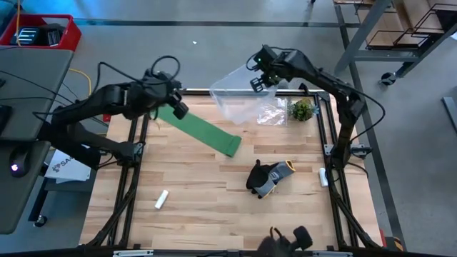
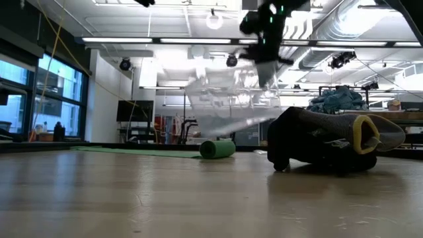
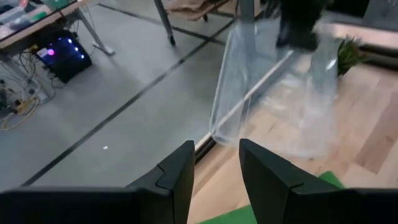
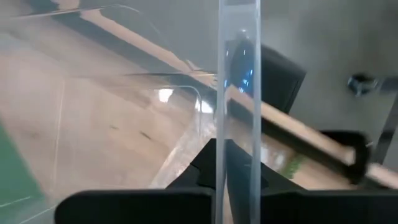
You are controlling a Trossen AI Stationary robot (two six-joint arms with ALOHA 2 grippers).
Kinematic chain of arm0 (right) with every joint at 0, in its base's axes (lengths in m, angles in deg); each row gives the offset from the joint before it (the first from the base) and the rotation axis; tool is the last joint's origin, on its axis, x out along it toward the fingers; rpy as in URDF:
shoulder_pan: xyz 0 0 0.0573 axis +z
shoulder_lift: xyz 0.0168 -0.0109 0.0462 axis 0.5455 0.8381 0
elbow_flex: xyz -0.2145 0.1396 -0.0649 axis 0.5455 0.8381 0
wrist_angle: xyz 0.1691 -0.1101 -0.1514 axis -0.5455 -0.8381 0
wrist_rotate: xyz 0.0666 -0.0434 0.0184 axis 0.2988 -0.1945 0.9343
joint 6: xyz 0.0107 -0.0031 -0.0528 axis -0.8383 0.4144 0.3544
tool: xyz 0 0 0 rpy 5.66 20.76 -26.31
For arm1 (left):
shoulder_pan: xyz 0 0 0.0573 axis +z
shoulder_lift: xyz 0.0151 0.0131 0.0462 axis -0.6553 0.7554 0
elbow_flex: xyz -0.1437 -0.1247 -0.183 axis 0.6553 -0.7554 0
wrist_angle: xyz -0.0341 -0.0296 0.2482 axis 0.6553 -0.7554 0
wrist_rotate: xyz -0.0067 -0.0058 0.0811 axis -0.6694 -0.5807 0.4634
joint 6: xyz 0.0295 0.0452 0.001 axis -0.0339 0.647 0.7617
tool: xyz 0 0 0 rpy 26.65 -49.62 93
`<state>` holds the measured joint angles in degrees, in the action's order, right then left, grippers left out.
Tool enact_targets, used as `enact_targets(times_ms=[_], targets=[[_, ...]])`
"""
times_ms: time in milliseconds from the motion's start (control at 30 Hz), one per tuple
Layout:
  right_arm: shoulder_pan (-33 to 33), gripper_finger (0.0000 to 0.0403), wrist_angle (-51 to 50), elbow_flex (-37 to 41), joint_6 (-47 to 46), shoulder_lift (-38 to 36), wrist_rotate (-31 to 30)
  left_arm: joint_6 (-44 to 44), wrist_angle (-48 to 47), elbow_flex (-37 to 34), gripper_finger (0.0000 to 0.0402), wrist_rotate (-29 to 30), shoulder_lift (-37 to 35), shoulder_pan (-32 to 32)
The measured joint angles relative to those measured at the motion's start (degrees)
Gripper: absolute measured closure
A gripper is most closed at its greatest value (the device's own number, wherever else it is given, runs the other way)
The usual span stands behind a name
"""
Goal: Roll bandage
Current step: Move the transparent bin to the top middle of the table
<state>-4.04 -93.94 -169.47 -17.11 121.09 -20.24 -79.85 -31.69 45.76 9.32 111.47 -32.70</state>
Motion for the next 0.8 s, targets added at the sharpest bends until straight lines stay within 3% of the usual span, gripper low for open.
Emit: enact_targets(times_ms=[233,400,600,800], targets=[[-0.8,0.0400,12.1,12.9,-10.8,-0.1,4.9,-0.5,0.0,0.0,0.0277,0.0,-2.8,0.0],[0.2,0.0401,13.0,16.7,-13.5,-0.6,5.2,-0.5,-0.1,0.0,0.0277,-0.1,-2.9,0.0],[1.1,0.0378,11.6,17.5,-12.6,-0.6,4.6,-1.9,-0.1,-0.4,0.0277,-0.8,-2.8,0.0],[1.1,0.0322,8.7,14.4,-10.5,-0.6,-0.2,-1.5,-0.1,-0.4,0.0277,-0.9,-2.9,0.0]])
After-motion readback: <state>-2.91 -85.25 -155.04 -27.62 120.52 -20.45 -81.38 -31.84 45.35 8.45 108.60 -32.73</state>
